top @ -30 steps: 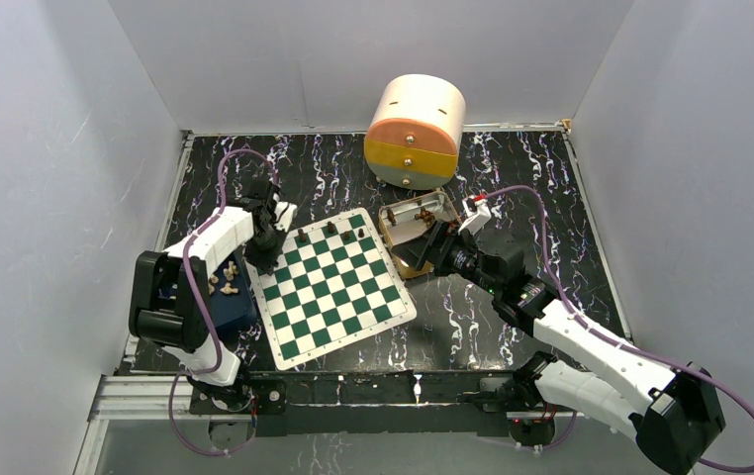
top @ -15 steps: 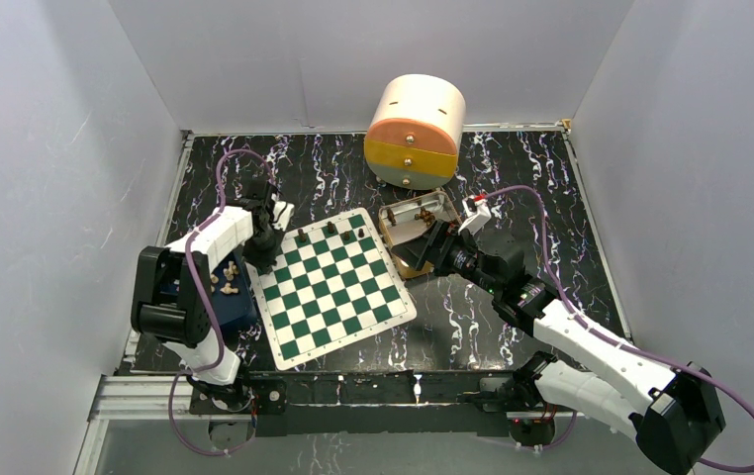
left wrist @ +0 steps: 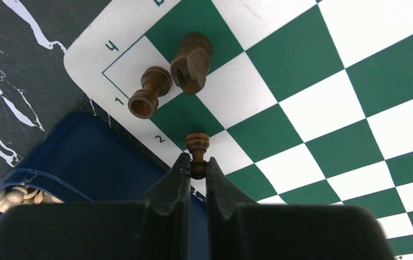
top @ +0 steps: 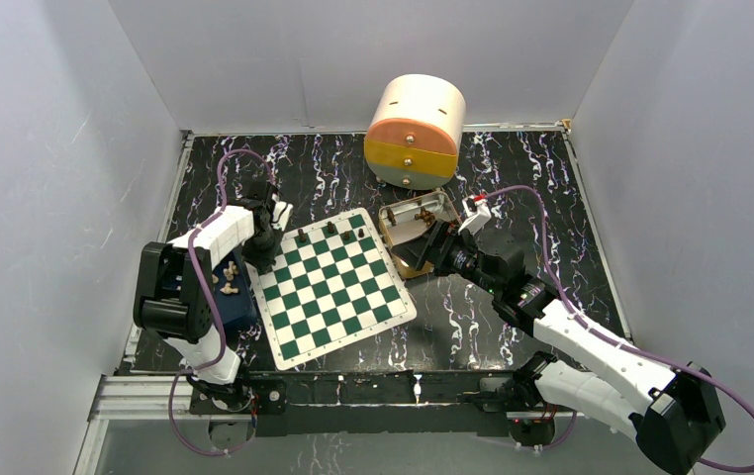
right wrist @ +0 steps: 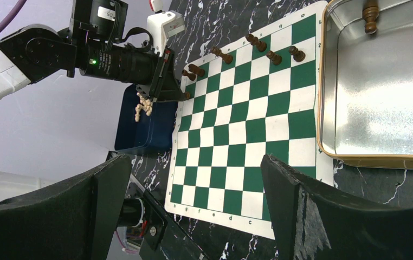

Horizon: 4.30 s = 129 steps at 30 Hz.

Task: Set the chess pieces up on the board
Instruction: Place the chess piece on the chessboard, then pick up the chess piece from the storage box.

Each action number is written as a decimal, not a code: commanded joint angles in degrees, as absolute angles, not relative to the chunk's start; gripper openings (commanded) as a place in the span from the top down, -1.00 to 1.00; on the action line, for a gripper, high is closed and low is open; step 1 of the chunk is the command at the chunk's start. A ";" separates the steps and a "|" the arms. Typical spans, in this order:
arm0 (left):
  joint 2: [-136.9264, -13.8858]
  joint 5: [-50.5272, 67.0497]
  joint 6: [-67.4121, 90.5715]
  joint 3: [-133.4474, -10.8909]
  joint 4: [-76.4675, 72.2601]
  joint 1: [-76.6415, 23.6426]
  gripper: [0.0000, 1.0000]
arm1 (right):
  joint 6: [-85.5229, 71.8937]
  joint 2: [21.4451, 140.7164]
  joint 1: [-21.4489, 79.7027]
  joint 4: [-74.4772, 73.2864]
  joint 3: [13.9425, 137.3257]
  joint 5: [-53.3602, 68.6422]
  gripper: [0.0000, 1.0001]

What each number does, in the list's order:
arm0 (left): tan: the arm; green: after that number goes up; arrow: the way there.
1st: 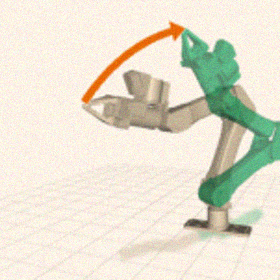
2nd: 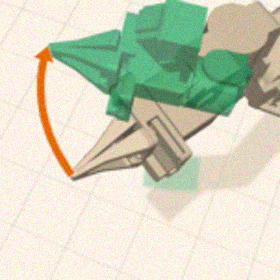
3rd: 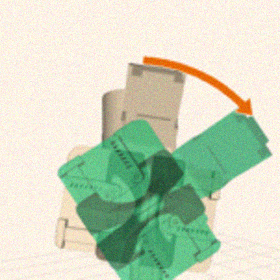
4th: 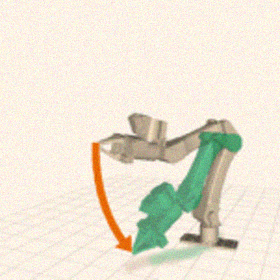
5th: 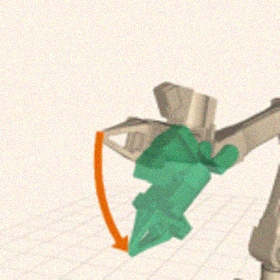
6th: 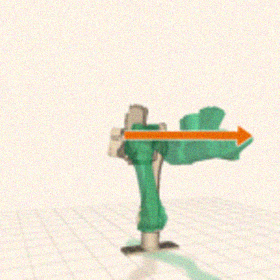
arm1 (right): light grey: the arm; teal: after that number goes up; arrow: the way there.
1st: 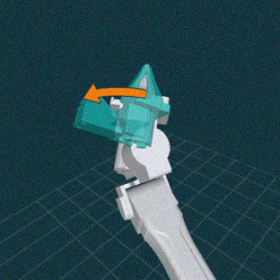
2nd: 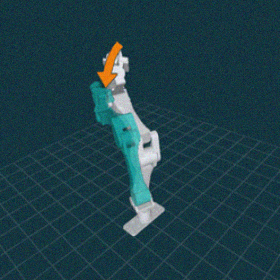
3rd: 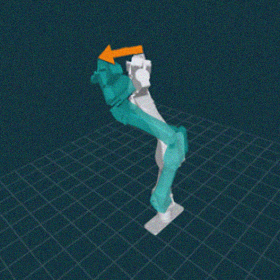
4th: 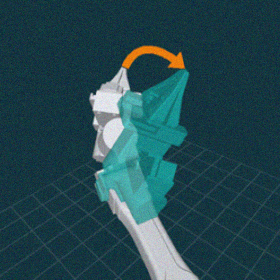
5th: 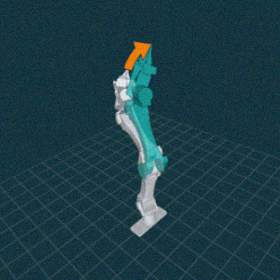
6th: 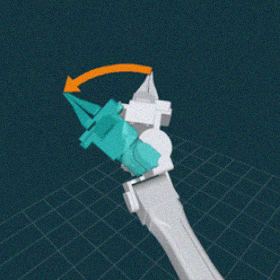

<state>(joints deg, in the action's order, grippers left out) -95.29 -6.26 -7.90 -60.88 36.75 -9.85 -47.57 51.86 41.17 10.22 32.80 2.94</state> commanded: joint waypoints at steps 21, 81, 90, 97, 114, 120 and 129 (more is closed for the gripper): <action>-96.64 -6.68 -8.35 -62.00 35.94 -9.33 0.61 | -46.58 52.14 41.34 13.08 33.91 2.33 -0.97; -94.05 -7.82 -7.91 -61.81 34.99 -9.40 0.45 | -46.81 55.25 41.37 14.48 34.49 5.04 -0.97; -88.22 -6.62 -6.08 -65.00 37.22 -9.40 0.20 | -44.24 57.64 41.34 11.19 36.51 4.74 -0.97; -82.62 -2.92 -5.80 -66.57 38.10 -9.40 -0.79 | -43.18 60.45 41.31 6.63 40.04 0.97 -0.97; -65.93 8.16 9.89 -56.45 28.71 -9.29 -0.80 | -27.74 78.47 38.62 -9.29 56.68 -19.07 -0.97; -60.44 6.26 14.27 -47.73 20.22 -8.97 -0.74 | -22.02 86.82 35.51 -7.36 60.70 -20.41 -0.58; -56.39 6.60 11.58 -41.38 15.61 -8.96 -0.70 | -23.46 94.66 30.25 -4.25 62.73 -19.77 0.13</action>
